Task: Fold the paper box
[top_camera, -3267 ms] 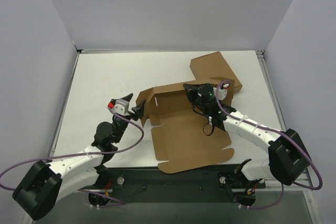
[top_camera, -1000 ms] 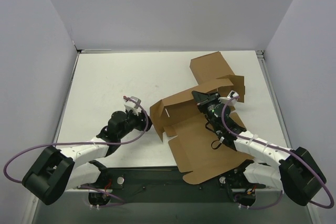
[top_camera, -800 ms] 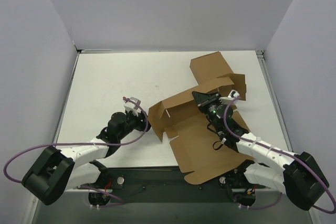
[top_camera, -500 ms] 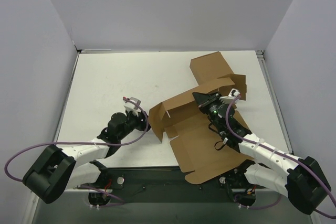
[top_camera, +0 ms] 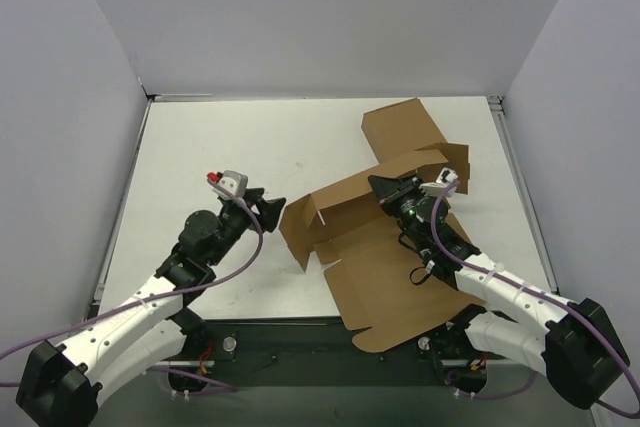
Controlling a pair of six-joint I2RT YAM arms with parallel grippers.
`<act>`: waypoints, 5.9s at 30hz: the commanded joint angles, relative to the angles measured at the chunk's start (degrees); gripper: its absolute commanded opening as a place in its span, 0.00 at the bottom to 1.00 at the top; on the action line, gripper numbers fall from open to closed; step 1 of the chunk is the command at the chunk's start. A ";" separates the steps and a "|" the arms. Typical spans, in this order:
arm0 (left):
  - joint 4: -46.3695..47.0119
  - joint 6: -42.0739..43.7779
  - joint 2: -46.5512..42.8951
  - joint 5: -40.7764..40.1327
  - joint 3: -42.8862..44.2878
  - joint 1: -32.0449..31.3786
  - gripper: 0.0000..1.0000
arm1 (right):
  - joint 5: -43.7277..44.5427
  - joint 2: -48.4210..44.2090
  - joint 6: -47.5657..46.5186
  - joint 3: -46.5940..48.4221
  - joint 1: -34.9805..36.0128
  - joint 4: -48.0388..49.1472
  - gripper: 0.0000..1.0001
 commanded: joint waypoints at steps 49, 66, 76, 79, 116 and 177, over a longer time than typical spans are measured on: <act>-2.17 5.62 10.87 -0.12 9.38 -10.22 0.77 | -1.93 2.16 -2.63 -0.83 -0.66 -1.29 0.00; -11.86 -6.16 13.10 -1.09 2.35 1.92 0.77 | -1.49 1.28 -2.19 -1.45 -1.19 -1.11 0.00; -13.17 -5.81 26.48 -0.74 8.58 -9.50 0.75 | -0.96 0.58 -1.93 -1.53 -1.01 -1.38 0.00; -11.94 -7.03 25.96 1.37 8.76 -9.78 0.75 | -0.96 0.41 -1.84 -1.71 -1.01 -1.46 0.00; 23.47 -1.24 35.00 -11.36 0.41 -27.61 0.75 | 1.23 -11.80 -4.74 -12.43 -1.19 -1.80 0.00; 51.96 22.58 56.55 -37.12 7.80 -36.41 0.65 | 4.13 -21.57 5.54 -5.67 -1.27 -32.31 0.00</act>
